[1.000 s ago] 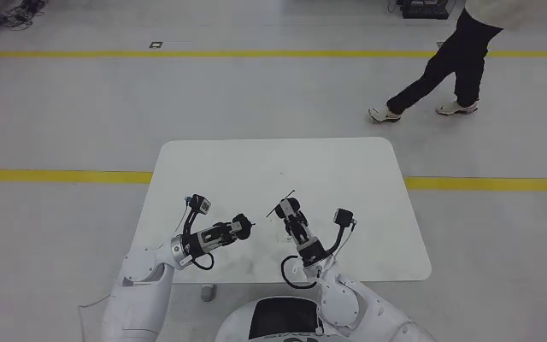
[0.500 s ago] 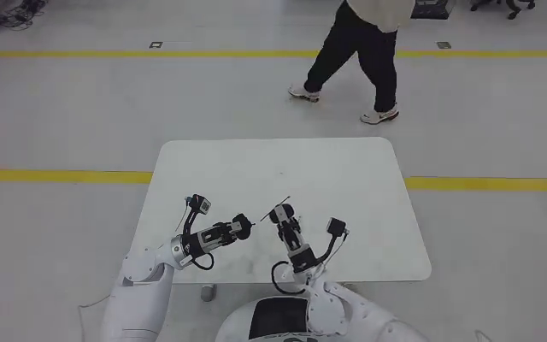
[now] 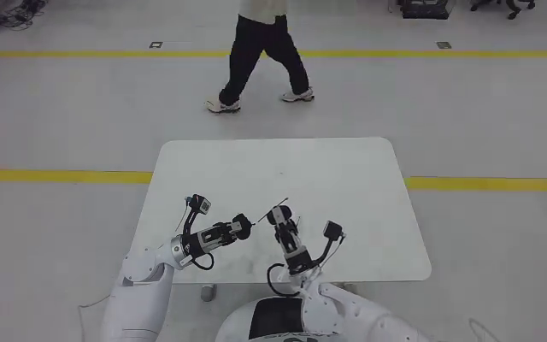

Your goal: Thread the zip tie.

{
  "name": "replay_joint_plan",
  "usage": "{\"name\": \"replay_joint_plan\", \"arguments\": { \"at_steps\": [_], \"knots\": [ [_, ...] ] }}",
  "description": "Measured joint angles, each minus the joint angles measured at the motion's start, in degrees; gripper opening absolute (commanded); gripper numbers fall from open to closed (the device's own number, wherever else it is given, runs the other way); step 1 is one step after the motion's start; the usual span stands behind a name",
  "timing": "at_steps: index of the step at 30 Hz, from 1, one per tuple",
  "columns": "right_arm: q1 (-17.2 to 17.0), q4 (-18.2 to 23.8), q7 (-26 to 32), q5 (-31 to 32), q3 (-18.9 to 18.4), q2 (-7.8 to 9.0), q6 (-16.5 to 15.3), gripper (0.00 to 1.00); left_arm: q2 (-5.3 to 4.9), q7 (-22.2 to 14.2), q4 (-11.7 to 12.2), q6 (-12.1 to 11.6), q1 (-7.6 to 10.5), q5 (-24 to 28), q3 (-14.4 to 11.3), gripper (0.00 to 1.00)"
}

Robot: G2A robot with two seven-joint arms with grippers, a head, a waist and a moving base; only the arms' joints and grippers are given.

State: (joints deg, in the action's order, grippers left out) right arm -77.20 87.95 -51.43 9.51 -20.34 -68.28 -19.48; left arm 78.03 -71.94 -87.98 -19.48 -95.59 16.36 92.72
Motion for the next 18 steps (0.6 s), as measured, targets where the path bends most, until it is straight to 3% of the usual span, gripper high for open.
{"name": "replay_joint_plan", "arguments": {
  "at_steps": [18],
  "knots": [
    [3.8, -1.28, -2.94, -1.81, 5.12, 0.28, 0.0, 0.0, 0.0, 0.0, 0.0, 0.0, 0.0, 0.0, 0.0, 0.0]
  ]
}}
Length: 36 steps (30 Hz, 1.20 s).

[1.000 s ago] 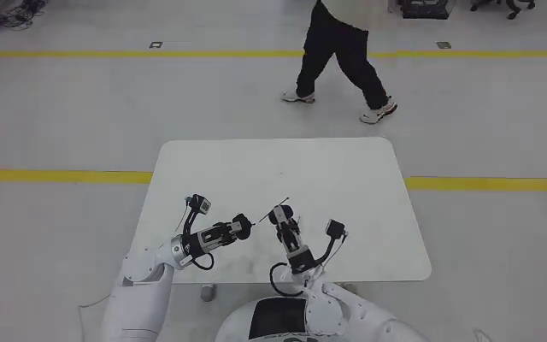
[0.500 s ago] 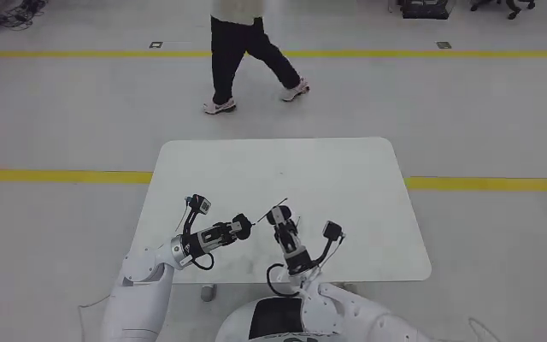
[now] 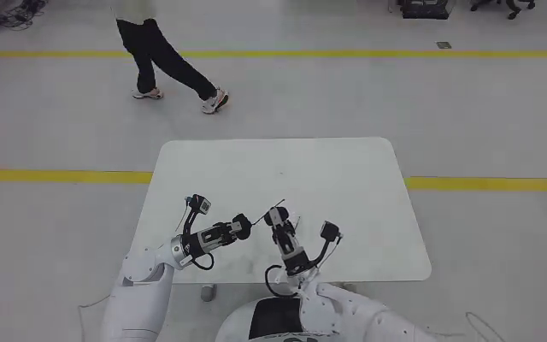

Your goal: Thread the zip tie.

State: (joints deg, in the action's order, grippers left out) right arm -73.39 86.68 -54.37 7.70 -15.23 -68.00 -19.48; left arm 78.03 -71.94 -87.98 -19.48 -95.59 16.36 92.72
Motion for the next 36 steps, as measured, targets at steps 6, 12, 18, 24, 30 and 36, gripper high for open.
{"name": "replay_joint_plan", "arguments": {
  "at_steps": [6, 12, 18, 24, 30, 36],
  "knots": [
    [0.79, -0.4, -0.77, -0.28, 1.05, -0.08, 0.0, 0.0, 0.0, 0.0, 0.0, 0.0, 0.0, 0.0, 0.0, 0.0],
    [1.35, -0.96, -1.23, -0.67, 1.8, -0.24, 0.0, 0.0, 0.0, 0.0, 0.0, 0.0, 0.0, 0.0, 0.0, 0.0],
    [1.71, -1.44, -1.5, -0.91, 2.3, -0.42, 0.0, 0.0, 0.0, 0.0, 0.0, 0.0, 0.0, 0.0, 0.0, 0.0],
    [1.9, -1.76, -1.44, -1.14, 2.56, -0.52, 0.0, 0.0, 0.0, 0.0, 0.0, 0.0, 0.0, 0.0, 0.0, 0.0],
    [1.9, -1.98, -0.89, -1.69, 2.62, -0.57, 0.0, 0.0, 0.0, 0.0, 0.0, 0.0, 0.0, 0.0, 0.0, 0.0],
    [1.57, -2.23, 0.19, -2.54, 2.28, -0.6, 0.0, 0.0, 0.0, 0.0, 0.0, 0.0, 0.0, 0.0, 0.0, 0.0]
  ]
}}
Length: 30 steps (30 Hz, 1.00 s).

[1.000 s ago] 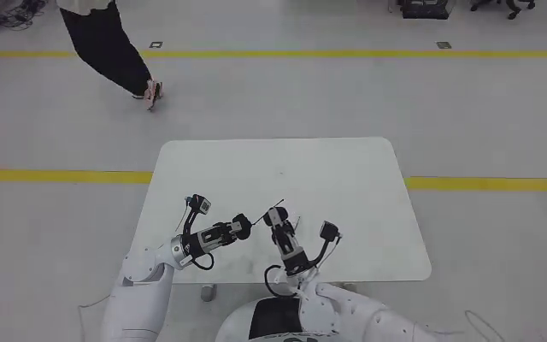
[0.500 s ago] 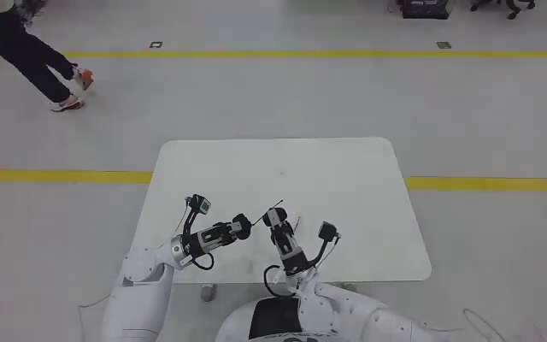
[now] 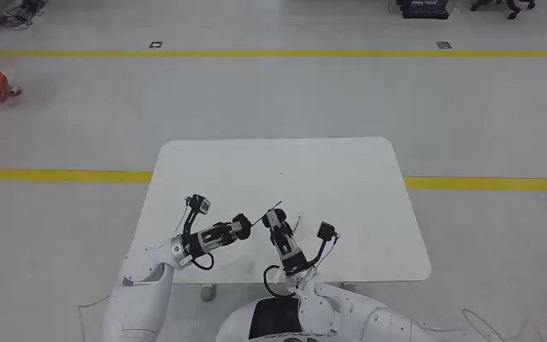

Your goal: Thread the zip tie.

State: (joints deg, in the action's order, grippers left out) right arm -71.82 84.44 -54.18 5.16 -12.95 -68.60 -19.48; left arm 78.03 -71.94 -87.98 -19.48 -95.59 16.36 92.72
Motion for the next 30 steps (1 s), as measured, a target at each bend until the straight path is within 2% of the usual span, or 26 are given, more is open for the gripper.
{"name": "replay_joint_plan", "arguments": {
  "at_steps": [22, 30],
  "knots": [
    [-2.52, 0.57, 5.5, -1.48, -3.49, -0.38, 0.0, 0.0, 0.0, 0.0, 0.0, 0.0, 0.0, 0.0, 0.0, 0.0],
    [-2.94, 2.19, 5.23, -0.43, -4.42, -0.46, 0.0, 0.0, 0.0, 0.0, 0.0, 0.0, 0.0, 0.0, 0.0, 0.0]
  ]
}}
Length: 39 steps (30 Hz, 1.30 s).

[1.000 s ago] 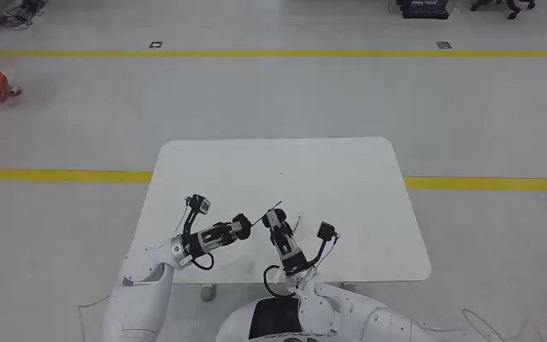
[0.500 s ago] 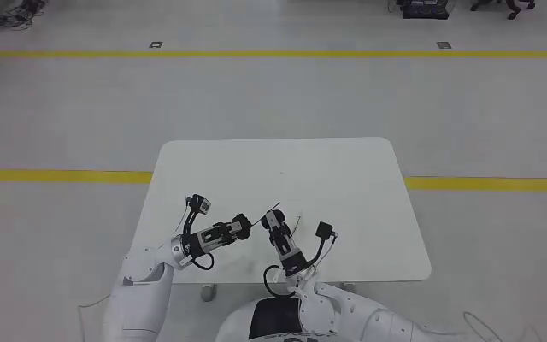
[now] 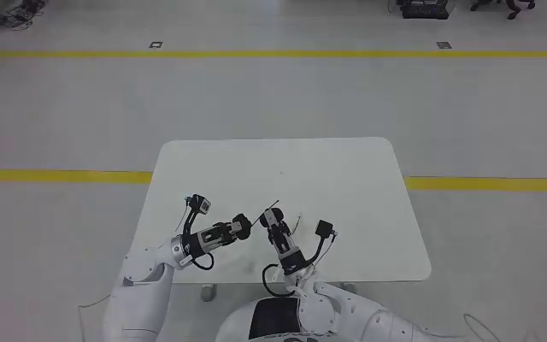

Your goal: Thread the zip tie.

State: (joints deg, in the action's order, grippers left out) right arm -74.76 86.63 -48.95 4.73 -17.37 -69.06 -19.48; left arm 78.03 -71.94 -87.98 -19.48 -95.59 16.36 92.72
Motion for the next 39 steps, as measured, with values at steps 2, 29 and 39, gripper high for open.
{"name": "replay_joint_plan", "arguments": {
  "at_steps": [2, 29, 39],
  "knots": [
    [-0.03, 0.28, -0.14, 0.33, -0.05, 0.08, 0.0, 0.0, 0.0, 0.0, 0.0, 0.0, 0.0, 0.0, 0.0, 0.0],
    [-2.73, 0.15, 6.29, -3.07, -3.87, -0.9, 0.0, 0.0, 0.0, 0.0, 0.0, 0.0, 0.0, 0.0, 0.0, 0.0],
    [-3.51, 1.38, 6.84, -1.86, -4.84, -0.62, 0.0, 0.0, 0.0, 0.0, 0.0, 0.0, 0.0, 0.0, 0.0, 0.0]
  ]
}}
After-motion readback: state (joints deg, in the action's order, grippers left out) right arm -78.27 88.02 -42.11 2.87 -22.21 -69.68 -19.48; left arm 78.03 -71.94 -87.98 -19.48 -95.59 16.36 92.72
